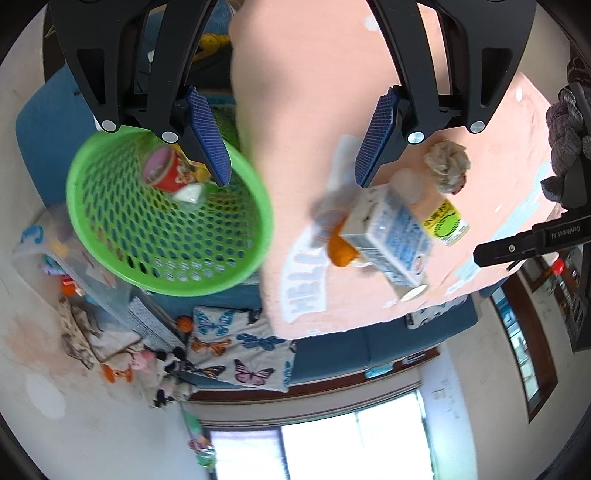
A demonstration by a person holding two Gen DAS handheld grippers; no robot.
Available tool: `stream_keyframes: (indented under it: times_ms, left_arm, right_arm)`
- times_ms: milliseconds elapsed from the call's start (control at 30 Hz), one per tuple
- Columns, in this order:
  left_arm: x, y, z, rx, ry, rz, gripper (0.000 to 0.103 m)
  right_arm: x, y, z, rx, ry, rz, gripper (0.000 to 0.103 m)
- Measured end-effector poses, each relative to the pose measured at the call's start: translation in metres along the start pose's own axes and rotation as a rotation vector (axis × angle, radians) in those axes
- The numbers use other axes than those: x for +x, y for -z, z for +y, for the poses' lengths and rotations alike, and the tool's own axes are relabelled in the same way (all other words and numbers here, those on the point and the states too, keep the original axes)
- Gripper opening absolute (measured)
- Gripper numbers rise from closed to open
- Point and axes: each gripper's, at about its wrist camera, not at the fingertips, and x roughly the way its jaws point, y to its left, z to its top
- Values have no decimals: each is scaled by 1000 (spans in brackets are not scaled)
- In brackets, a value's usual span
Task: Collect trash
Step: 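Move both grippers back over the table toward the milk carton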
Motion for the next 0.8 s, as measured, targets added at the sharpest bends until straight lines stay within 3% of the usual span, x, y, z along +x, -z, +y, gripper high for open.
stream_keyframes:
  times_ms: [600,800]
  left_arm:
    - [-25,45,76,-111,-122,2,77]
    - [-27,53,91,-138,-126,9,77]
  right_arm:
    - [50,-27,78,-215,-76,38,70]
    - [69,-32,102,-336,-49,45,70]
